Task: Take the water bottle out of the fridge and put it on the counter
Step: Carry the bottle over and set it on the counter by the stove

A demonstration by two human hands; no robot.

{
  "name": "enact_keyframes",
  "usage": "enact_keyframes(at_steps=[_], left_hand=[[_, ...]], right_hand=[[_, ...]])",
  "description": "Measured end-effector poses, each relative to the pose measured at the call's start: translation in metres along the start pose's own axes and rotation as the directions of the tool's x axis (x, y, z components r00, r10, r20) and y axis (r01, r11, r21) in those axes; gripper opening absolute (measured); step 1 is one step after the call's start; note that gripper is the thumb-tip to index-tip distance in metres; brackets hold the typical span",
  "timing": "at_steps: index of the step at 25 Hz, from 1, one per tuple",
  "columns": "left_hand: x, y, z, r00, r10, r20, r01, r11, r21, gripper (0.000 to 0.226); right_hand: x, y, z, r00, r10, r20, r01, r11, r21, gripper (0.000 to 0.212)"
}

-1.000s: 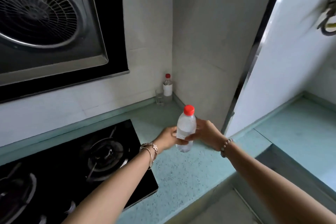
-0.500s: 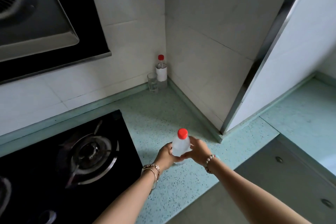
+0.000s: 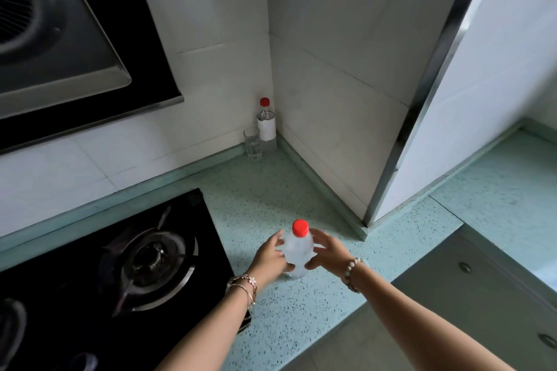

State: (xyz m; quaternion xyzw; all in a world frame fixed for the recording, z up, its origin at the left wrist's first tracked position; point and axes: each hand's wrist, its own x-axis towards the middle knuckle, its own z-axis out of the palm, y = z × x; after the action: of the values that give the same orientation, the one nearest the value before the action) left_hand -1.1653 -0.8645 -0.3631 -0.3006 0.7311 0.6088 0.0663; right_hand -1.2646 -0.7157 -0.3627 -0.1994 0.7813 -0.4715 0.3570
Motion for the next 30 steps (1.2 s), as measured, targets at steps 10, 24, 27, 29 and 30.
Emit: enact_keyframes(at_steps=[10, 24, 27, 29, 30], left_hand=[[-0.137, 0.246, -0.09, 0.912, 0.411, -0.014, -0.32, 0.688, -0.651, 0.037], [-0.227, 0.35, 0.009, 0.673, 0.714, 0.193, -0.426, 0.588, -0.687, 0.049], [-0.228, 0.368, 0.042, 0.625, 0.7, 0.345, -0.372, 0.656, -0.657, 0.049], [-0.227, 0.383, 0.076, 0.534, 0.697, 0.478, -0.327, 0.692, -0.644, 0.047], [-0.228, 0.389, 0.098, 0.468, 0.683, 0.561, -0.283, 0.717, -0.637, 0.045]], right_hand=[[-0.137, -0.196, -0.157, 0.949, -0.253, -0.189, 0.304, 0.57, 0.763, 0.05], [-0.288, -0.238, -0.226, 0.811, -0.457, -0.365, 0.572, 0.494, 0.655, 0.051], [-0.328, -0.219, -0.24, 0.76, -0.433, -0.484, 0.649, 0.468, 0.6, 0.058], [-0.37, -0.205, -0.248, 0.692, -0.376, -0.616, 0.715, 0.478, 0.511, 0.065], [-0.397, -0.196, -0.248, 0.641, -0.337, -0.69, 0.744, 0.493, 0.451, 0.066]])
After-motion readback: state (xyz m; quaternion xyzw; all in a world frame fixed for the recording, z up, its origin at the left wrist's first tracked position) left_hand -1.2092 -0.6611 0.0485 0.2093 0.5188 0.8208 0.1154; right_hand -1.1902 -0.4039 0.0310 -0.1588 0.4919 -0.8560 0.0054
